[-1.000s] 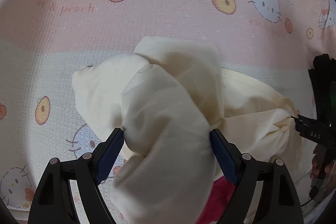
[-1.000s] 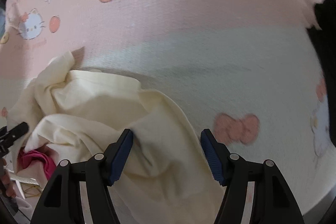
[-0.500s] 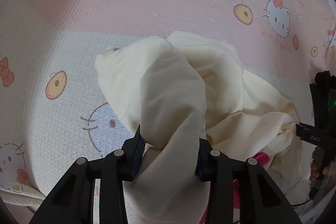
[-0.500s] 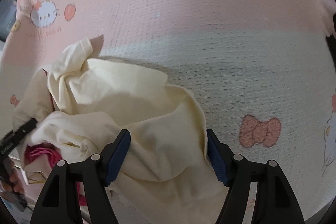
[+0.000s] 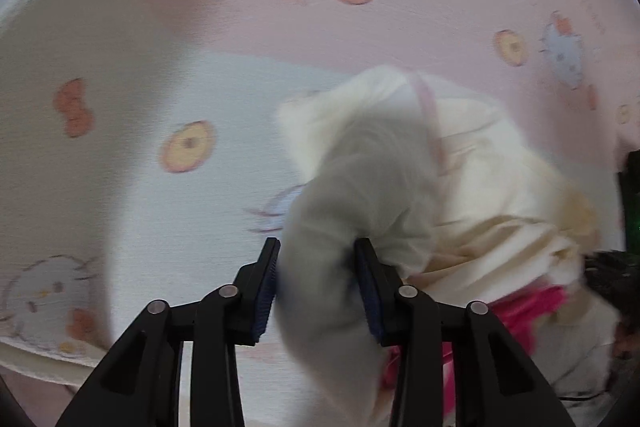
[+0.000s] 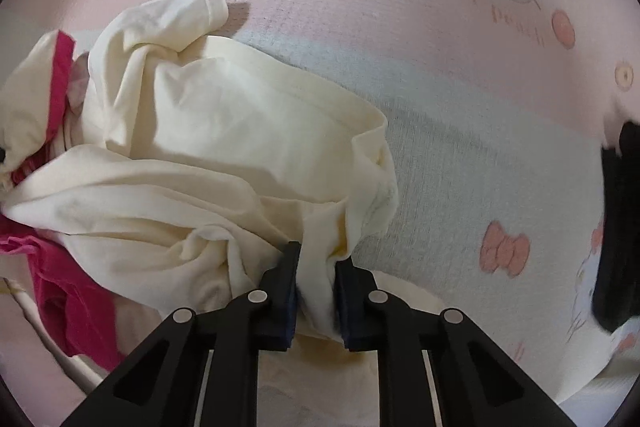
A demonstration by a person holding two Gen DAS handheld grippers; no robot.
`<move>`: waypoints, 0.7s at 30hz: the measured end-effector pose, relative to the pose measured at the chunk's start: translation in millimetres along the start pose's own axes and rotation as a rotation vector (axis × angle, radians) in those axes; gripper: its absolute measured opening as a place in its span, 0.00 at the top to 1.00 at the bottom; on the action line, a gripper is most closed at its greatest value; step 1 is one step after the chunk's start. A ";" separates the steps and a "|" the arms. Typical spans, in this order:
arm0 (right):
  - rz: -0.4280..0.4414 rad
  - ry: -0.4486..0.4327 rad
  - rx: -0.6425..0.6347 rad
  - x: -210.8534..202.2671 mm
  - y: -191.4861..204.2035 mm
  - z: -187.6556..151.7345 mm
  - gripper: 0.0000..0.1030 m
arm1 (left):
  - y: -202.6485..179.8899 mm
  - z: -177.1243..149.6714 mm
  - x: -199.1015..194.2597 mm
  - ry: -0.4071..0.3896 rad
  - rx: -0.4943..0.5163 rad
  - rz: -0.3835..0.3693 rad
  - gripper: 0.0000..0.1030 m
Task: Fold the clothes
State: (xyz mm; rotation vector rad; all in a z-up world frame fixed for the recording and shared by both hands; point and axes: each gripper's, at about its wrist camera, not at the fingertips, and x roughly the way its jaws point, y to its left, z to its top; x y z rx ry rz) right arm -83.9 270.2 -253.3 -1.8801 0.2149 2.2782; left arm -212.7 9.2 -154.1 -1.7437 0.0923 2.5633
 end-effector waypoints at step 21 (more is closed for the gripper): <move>0.163 -0.157 0.350 -37.7 -36.0 -72.4 0.57 | 79.5 -38.8 -51.1 -0.163 -0.206 -0.212 0.45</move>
